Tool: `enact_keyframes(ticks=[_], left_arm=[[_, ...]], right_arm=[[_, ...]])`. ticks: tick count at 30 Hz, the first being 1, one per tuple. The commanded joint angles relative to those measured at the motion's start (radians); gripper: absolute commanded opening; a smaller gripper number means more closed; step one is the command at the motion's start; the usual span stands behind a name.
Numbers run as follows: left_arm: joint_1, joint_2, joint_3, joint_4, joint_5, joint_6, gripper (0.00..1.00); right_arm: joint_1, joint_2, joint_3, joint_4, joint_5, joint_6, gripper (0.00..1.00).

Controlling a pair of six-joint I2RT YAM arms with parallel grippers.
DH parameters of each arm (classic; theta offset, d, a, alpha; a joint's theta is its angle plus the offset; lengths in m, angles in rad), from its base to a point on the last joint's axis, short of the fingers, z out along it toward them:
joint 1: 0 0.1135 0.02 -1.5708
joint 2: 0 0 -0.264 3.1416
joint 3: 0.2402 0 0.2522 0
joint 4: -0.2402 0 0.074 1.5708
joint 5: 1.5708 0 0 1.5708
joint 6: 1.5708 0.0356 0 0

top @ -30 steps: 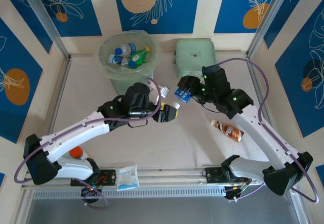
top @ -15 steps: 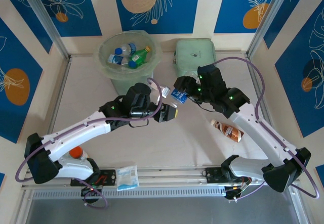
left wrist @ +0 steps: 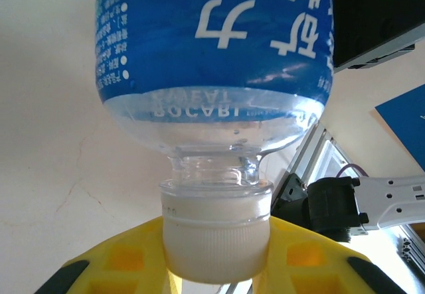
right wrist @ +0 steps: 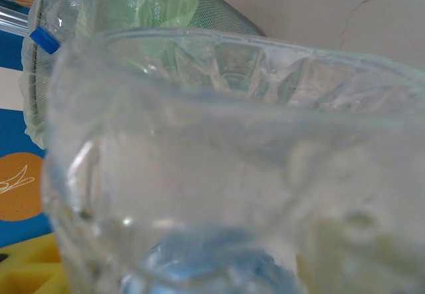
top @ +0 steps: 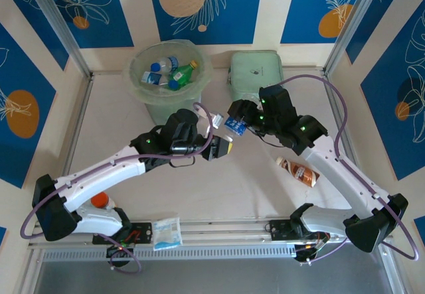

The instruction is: Put the plastic bottles in the bin

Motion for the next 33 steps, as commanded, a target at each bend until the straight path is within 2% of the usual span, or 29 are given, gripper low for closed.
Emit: enact_keyframes(ticks=[1,2,5,6,9,11,19,23,24,28,33], left_arm=[[-0.010,-0.013,0.015,0.000,-0.027,0.031,0.13],[-0.010,-0.014,0.017,0.000,-0.023,0.033,0.17],[-0.011,-0.017,0.011,0.012,-0.009,0.034,0.43],[-0.010,-0.021,0.007,0.017,-0.011,0.033,0.48],[-0.010,-0.024,0.006,0.019,-0.019,0.034,0.51],[-0.011,-0.020,0.008,0.019,-0.015,0.036,0.49],[-0.011,-0.016,0.015,0.017,-0.029,0.044,0.26],[-0.011,-0.027,0.022,0.003,-0.056,0.054,0.21],[-0.011,-0.031,0.027,-0.003,-0.061,0.062,0.19],[-0.010,-0.042,0.061,-0.075,-0.121,0.111,0.15],[-0.004,-0.065,0.103,-0.167,-0.188,0.166,0.11]], right_arm=[[0.010,0.003,0.028,0.006,0.009,0.019,0.67],[0.010,0.003,0.028,0.009,0.004,0.021,0.66],[0.010,0.007,0.026,0.021,-0.016,0.029,0.66],[0.010,0.009,0.026,0.024,-0.023,0.032,0.66],[0.010,0.013,0.026,0.032,-0.038,0.040,0.66],[0.010,0.015,0.026,0.038,-0.045,0.042,0.66],[0.033,0.038,0.026,0.050,-0.064,0.057,0.65],[0.036,0.038,0.029,0.045,-0.054,0.054,0.66],[0.036,0.038,0.035,0.036,-0.044,0.049,0.68],[0.012,0.023,0.067,-0.018,-0.008,0.022,0.89],[-0.078,-0.024,0.089,-0.082,0.005,-0.019,0.99]])
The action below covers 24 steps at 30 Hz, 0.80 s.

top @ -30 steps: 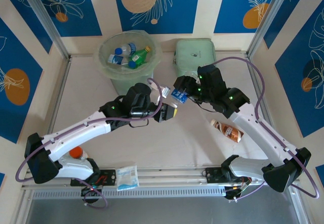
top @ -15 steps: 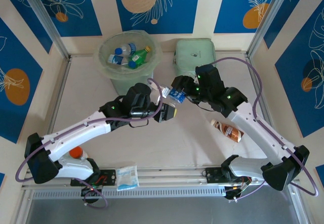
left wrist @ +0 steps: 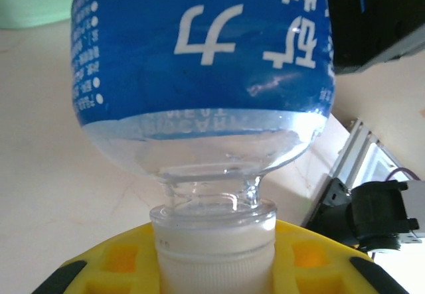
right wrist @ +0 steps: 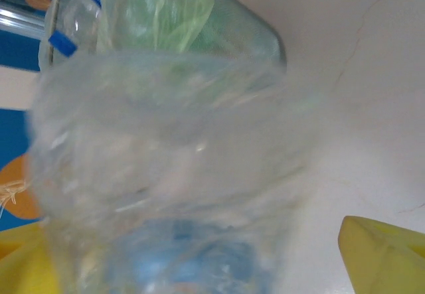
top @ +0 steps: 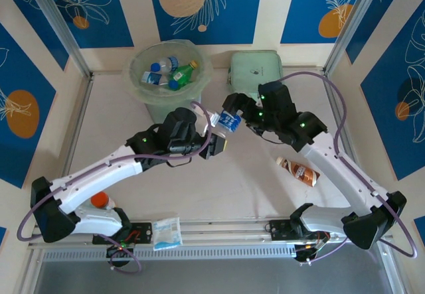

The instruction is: Put the plastic bottles in the bin

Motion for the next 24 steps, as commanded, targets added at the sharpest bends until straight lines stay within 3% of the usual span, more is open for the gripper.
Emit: enact_keyframes(ticks=[1,5,7,12,24], left_arm=[[0.002,-0.045,0.060,-0.078,-0.074,0.066,0.10],[0.045,-0.069,0.137,-0.187,-0.188,0.100,0.10],[0.119,-0.079,0.185,-0.241,-0.241,0.109,0.10],[0.369,-0.076,0.239,-0.212,-0.105,0.081,0.04],[0.535,0.070,0.443,-0.286,-0.185,0.134,0.03]], right_arm=[[-0.070,-0.059,0.035,-0.080,0.032,-0.039,1.00],[-0.174,-0.123,0.013,-0.143,0.027,-0.072,1.00],[-0.220,-0.163,-0.016,-0.165,0.021,-0.086,1.00],[-0.286,-0.236,-0.091,-0.193,-0.003,-0.094,0.99],[-0.308,-0.310,-0.167,-0.249,0.021,-0.105,0.99]])
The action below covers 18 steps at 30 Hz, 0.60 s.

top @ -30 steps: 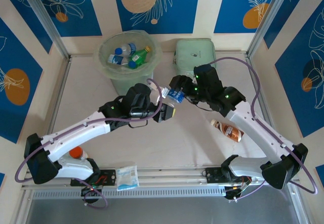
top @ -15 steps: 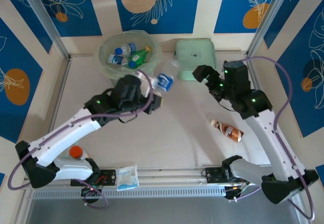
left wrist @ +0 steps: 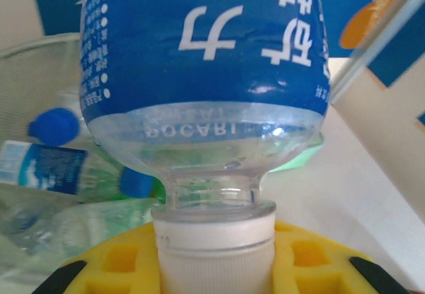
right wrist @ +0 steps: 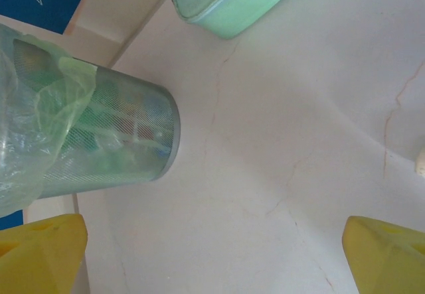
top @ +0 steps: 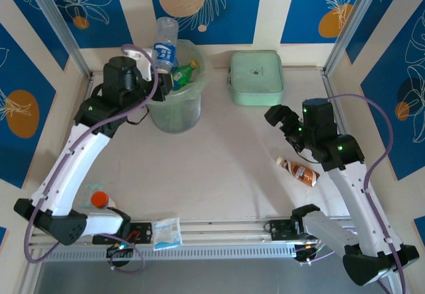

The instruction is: Put the plastic bottles in the bin

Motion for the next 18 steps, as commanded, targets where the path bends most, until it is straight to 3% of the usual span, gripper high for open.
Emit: enact_keyframes(ticks=[1,14,17,18], left_arm=[[0.059,0.049,0.034,-0.062,-0.032,0.016,0.03],[0.211,0.149,0.039,-0.134,-0.022,0.072,0.04],[0.216,0.191,0.082,-0.173,-0.016,0.098,0.09],[0.216,0.205,0.092,-0.183,-0.014,0.102,0.15]], right_arm=[[-0.014,-0.034,-0.015,-0.034,0.008,-0.027,0.99],[-0.056,-0.061,-0.061,-0.035,-0.025,-0.032,0.99],[-0.061,-0.059,-0.062,-0.038,-0.030,-0.034,0.99],[-0.063,-0.059,-0.061,-0.037,-0.030,-0.035,0.99]])
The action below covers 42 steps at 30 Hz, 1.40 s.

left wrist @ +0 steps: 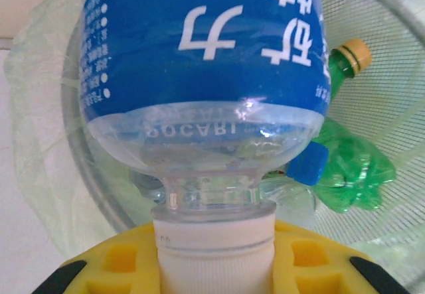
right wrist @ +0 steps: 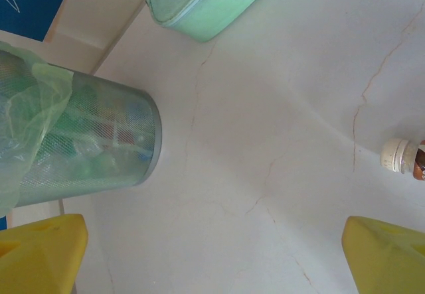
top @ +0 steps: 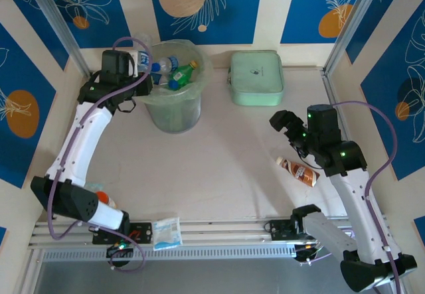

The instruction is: Put the plastic bottles in the bin

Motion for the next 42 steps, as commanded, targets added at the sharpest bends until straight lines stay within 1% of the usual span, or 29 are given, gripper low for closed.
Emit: enact_keyframes(ticks=[1,3,4,10,12,14,19,23,25,29,32,34,39,42], left_arm=[[0.006,0.039,0.055,-0.048,0.013,0.043,0.25],[0.007,0.047,0.060,-0.051,0.010,0.042,0.39],[0.007,0.049,0.061,-0.051,0.004,0.041,0.43],[0.006,0.029,0.086,-0.060,0.010,0.027,0.58],[0.006,0.020,0.107,-0.068,0.008,0.023,0.61],[0.006,0.018,0.138,-0.083,0.007,0.023,0.61],[0.007,0.044,0.241,-0.137,0.025,0.020,0.58],[0.007,0.053,0.264,-0.112,0.028,0.016,0.56],[0.012,0.085,0.282,-0.093,0.027,0.012,0.52],[0.046,0.178,0.349,-0.084,0.045,-0.017,0.39],[0.069,0.235,0.384,-0.067,0.031,-0.028,0.30],[0.082,0.281,0.421,-0.087,0.031,-0.036,0.25],[0.084,0.337,0.426,-0.090,0.014,-0.031,0.20],[0.084,0.375,0.417,-0.085,0.042,-0.030,0.19]], right_arm=[[-0.009,-0.010,-0.009,-0.015,-0.021,-0.017,0.99],[-0.013,-0.009,-0.007,-0.020,-0.020,-0.017,0.99],[-0.015,-0.010,-0.007,-0.023,-0.020,-0.020,0.99],[-0.043,-0.016,0.002,-0.047,-0.021,-0.037,0.99],[-0.052,-0.018,0.003,-0.050,-0.026,-0.040,0.99],[-0.058,-0.019,0.003,-0.051,-0.029,-0.041,0.99],[-0.062,-0.020,0.005,-0.062,-0.015,-0.046,0.99],[-0.085,-0.014,0.004,-0.094,-0.008,-0.051,0.98],[-0.096,-0.016,-0.007,-0.099,-0.013,-0.053,0.99],[-0.106,-0.030,-0.025,-0.106,-0.017,-0.057,0.98],[-0.113,-0.041,-0.038,-0.113,-0.020,-0.065,0.97],[-0.124,-0.046,-0.042,-0.118,-0.023,-0.070,0.96],[-0.156,-0.049,-0.041,-0.118,-0.045,-0.084,0.95],[-0.170,-0.042,-0.037,-0.114,-0.058,-0.088,0.94]])
